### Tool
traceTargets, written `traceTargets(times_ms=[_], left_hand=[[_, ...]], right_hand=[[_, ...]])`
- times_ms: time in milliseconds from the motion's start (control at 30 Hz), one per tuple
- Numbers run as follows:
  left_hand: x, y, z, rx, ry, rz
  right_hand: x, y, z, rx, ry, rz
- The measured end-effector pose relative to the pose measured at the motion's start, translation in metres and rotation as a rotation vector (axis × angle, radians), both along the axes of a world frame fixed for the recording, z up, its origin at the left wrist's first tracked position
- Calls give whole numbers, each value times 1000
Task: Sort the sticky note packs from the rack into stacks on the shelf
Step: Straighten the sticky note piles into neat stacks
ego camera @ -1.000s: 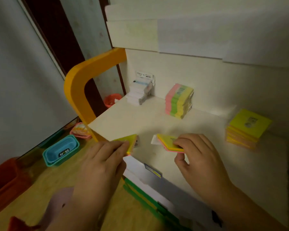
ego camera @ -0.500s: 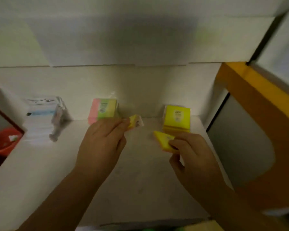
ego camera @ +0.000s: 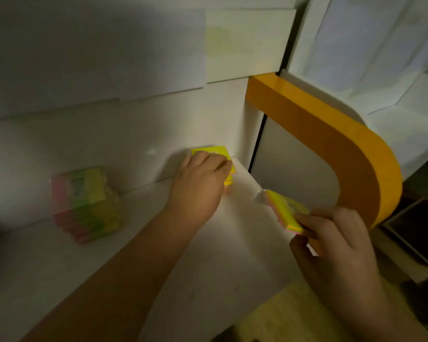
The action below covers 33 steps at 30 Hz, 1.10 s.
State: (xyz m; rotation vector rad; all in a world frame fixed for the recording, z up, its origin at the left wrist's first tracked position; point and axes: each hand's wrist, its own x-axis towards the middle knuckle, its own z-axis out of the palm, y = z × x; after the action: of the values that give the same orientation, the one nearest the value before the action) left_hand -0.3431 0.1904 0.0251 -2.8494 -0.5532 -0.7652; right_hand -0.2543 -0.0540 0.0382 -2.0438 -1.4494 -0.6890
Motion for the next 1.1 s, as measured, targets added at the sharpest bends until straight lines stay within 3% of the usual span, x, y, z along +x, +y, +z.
traceTargets(times_ms=[267,600,700,867,1100], left_hand=[[-26,-13,1,-154,-23,-4],[-123,-27,-9,-142,-135,78],[-153,-30,-10,-169,-146,166],[-191,-41,-7,-196,-155,323],[-228,-54,-10,-255,-183,433]], right_hand=[[11,15,6,44,-53,36],[27,132,21,124,-91,268],[29,161,19,29,-83,320],[29,173,7,-299,-143,409],[27,164,5,-305,-139,400]])
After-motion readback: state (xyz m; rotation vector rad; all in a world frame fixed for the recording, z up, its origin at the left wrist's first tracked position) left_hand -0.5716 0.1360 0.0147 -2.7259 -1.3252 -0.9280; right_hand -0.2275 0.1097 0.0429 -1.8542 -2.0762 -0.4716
